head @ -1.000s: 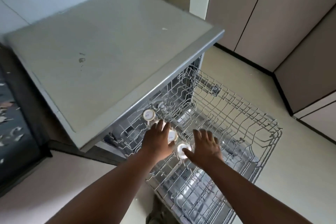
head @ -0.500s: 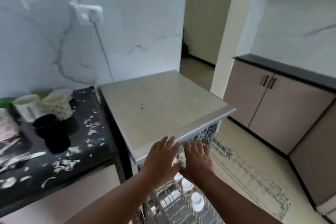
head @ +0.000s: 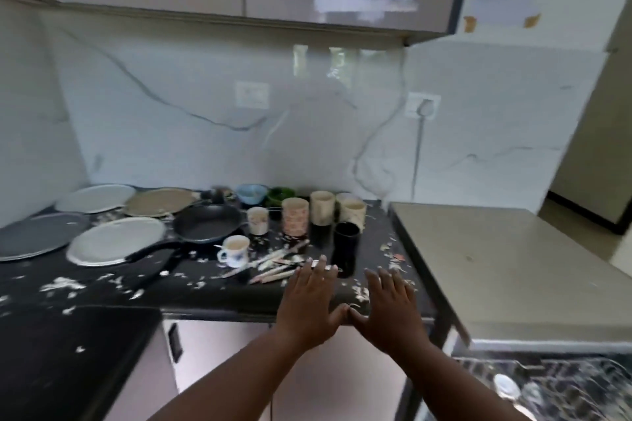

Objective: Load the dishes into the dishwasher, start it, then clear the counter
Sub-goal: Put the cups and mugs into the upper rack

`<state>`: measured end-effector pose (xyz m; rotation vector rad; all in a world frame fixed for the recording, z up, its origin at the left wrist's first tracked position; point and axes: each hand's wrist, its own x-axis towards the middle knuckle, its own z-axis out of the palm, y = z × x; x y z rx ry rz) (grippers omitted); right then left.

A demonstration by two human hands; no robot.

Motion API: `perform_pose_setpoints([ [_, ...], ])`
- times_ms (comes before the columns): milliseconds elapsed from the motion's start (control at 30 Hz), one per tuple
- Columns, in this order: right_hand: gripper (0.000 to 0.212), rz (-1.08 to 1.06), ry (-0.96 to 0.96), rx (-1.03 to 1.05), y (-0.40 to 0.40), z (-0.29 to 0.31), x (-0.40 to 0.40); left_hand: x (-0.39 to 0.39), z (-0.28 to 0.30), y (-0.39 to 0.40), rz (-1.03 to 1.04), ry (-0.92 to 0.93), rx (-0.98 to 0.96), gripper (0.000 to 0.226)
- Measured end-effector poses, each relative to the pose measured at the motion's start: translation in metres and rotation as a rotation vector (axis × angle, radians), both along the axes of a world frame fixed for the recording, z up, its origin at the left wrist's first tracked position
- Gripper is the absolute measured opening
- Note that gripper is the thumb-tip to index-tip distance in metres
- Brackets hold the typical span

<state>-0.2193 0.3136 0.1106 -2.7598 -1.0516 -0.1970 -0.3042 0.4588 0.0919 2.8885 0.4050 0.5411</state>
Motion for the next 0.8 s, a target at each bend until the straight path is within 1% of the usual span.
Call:
perform_pose_setpoints([
  [133,0.085,0.116,-0.020,0.026,0.055,0.012,-0.027,-0.039,0.010,0.052,0.148,-0.004,-0.064,0.077],
  [233,0.085,0.178,-0.040,-0.007,0.086,0.018,-0.034,-0.058,0.007,0.080,0.240,-0.010,-0.096,0.080],
  [333,0.084,0.220,-0.043,-0.016,0.110,0.023,-0.035,-0.066,0.003,0.104,0.335,-0.011,-0.145,0.081],
  [433,0.085,0.264,-0.002,-0.020,0.130,0.024,-0.026,-0.065,0.000,0.128,0.441,0.003,-0.223,0.084],
  [533,0.085,0.289,0.066,-0.006,0.151,0.018,-0.009,-0.055,-0.007,0.152,0.564,0.089,-0.309,0.093],
  [633,0.082,0.289,0.198,0.040,0.174,0.009,0.012,-0.043,-0.014,0.175,0.628,0.128,-0.360,0.098],
  [733,0.080,0.301,0.313,0.081,0.207,-0.003,0.041,-0.021,-0.021,0.204,0.656,0.144,-0.378,0.100],
  [800,0.077,0.311,0.377,0.117,0.232,-0.009,0.065,-0.002,-0.028,0.220,0.674,0.120,-0.389,0.101],
])
